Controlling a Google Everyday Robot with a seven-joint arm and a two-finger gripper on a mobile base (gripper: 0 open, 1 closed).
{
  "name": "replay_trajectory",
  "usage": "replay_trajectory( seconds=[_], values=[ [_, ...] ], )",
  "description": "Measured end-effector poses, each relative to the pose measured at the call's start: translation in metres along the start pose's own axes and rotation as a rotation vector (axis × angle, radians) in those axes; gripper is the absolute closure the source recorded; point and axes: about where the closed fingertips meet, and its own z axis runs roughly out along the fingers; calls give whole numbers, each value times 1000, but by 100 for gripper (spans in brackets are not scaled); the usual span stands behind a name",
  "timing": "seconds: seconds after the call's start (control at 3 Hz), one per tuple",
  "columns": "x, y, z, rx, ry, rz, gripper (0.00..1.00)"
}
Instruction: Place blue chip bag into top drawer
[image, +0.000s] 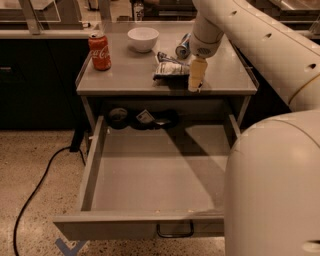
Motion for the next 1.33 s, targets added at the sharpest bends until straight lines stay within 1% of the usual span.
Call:
replay_trajectory(
  seconds=[0.33, 0.67, 1.0, 1.33],
  values=[
    [-3, 9, 15, -37, 0, -19, 0],
    [-24, 30, 30, -105, -29, -116, 18],
    [-24, 30, 31, -106, -29, -129, 41],
    [-24, 30, 31, -106, -29, -129, 65]
  ],
)
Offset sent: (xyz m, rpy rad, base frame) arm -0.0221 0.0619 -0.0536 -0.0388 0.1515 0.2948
